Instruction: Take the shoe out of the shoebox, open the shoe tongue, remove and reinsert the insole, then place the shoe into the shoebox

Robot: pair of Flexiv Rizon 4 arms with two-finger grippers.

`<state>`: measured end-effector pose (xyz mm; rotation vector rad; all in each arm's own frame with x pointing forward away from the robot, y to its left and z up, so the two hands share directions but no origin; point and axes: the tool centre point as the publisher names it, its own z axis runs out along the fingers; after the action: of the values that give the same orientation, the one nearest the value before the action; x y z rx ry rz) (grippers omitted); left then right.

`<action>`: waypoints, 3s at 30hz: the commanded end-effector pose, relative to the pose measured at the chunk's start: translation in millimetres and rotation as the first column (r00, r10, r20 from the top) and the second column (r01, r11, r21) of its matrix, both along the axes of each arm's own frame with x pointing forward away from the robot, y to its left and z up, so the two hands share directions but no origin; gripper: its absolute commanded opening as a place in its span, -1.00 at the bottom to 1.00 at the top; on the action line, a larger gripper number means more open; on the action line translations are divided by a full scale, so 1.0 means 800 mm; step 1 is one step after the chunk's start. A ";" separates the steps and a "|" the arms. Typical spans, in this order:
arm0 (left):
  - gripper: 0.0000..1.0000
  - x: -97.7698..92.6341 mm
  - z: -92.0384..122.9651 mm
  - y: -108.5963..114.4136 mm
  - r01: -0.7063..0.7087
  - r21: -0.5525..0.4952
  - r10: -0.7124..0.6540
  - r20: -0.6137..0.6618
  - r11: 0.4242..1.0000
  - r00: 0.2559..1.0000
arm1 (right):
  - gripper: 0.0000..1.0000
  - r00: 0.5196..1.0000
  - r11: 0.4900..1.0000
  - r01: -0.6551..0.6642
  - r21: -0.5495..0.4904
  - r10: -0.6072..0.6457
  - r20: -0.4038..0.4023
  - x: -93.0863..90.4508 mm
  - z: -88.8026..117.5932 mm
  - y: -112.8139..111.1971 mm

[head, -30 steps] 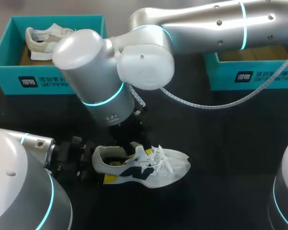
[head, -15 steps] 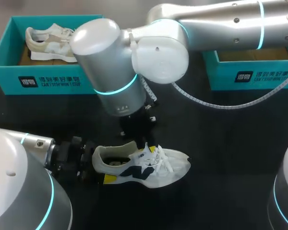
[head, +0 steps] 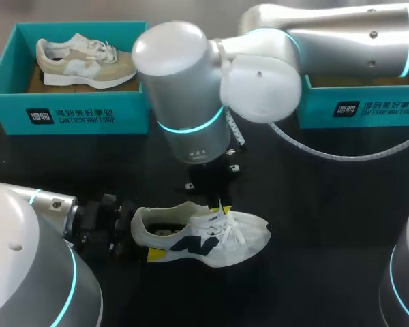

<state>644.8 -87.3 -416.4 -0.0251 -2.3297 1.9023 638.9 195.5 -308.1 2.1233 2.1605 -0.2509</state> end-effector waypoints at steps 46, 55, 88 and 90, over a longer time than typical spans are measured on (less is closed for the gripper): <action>-1.00 0.001 -0.003 -0.002 -0.002 0.001 0.002 0.001 1.000 1.000 | -1.00 0.996 0.916 -0.074 0.395 0.049 0.073 -0.019 -0.063 -0.105; -1.00 0.001 -0.003 -0.002 -0.002 0.001 0.002 0.001 1.000 1.000 | 1.00 0.991 0.906 -0.112 0.409 0.072 0.112 -0.017 -0.049 -0.096; -1.00 0.001 -0.003 -0.002 -0.002 0.001 0.002 0.001 1.000 1.000 | 1.00 0.994 0.971 0.081 0.223 -0.096 0.057 -0.016 0.006 -0.016; -1.00 0.001 -0.003 -0.002 -0.002 0.001 0.002 0.001 1.000 1.000 | 1.00 0.992 0.972 0.105 0.209 -0.118 0.053 -0.018 0.006 -0.016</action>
<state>645.2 -88.4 -416.5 -0.0241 -2.3318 1.9018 625.6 172.7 -300.1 2.3665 2.1678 0.1407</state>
